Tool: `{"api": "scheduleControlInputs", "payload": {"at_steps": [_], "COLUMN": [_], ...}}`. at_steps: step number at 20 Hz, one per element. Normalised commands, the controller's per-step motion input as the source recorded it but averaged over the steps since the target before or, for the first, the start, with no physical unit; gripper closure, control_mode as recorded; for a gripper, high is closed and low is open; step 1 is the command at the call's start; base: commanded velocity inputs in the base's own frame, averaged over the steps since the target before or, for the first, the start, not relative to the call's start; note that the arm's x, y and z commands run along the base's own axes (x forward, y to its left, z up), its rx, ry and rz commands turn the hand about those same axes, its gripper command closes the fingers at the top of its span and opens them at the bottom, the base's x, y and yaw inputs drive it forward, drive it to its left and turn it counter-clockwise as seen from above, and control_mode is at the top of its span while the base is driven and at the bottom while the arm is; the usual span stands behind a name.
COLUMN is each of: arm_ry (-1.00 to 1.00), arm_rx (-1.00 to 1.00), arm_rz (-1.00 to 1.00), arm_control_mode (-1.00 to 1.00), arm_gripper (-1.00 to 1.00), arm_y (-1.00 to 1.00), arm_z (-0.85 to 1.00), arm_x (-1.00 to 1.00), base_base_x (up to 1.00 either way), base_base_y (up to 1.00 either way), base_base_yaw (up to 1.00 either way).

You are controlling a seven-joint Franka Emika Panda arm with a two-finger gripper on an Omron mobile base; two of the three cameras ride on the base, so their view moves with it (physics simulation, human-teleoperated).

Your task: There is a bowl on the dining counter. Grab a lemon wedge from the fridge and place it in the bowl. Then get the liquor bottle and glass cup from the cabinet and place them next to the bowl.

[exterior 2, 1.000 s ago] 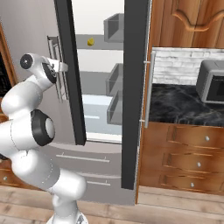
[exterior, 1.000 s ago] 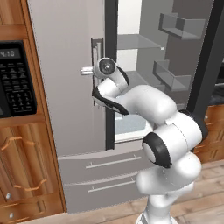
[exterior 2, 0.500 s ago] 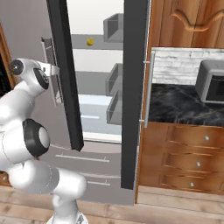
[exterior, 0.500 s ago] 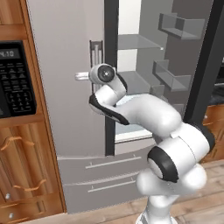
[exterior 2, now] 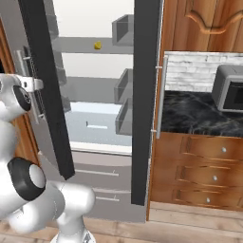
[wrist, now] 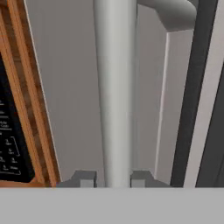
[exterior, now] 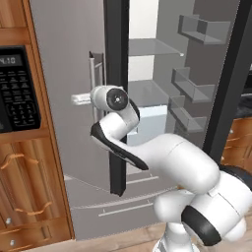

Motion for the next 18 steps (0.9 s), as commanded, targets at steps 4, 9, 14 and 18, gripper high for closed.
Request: {"api": "scheduleControlInputs", "payload": {"at_steps": [4,9,14,18], "arm_ry": [0.02,0.06,0.02,-0.03], "arm_rx": [0.0,0.0,0.0,0.14], "arm_rz": [0.13,0.11,0.03,-0.05], "arm_control_mode": [-1.0,-1.0,-1.0,-1.0], "arm_gripper": [1.0,1.0,-1.0,-1.0], "arm_y": [0.89,0.99,0.31,-1.0], "arm_z": [0.42,0.4,0.37,0.19], "arm_x": [-1.0,-0.99,-0.93,-0.98], "base_base_x": [0.0,0.0,0.0,0.0], "base_base_y": [0.0,0.0,0.0,0.0], "base_base_yaw": [0.0,0.0,0.0,0.0]}}
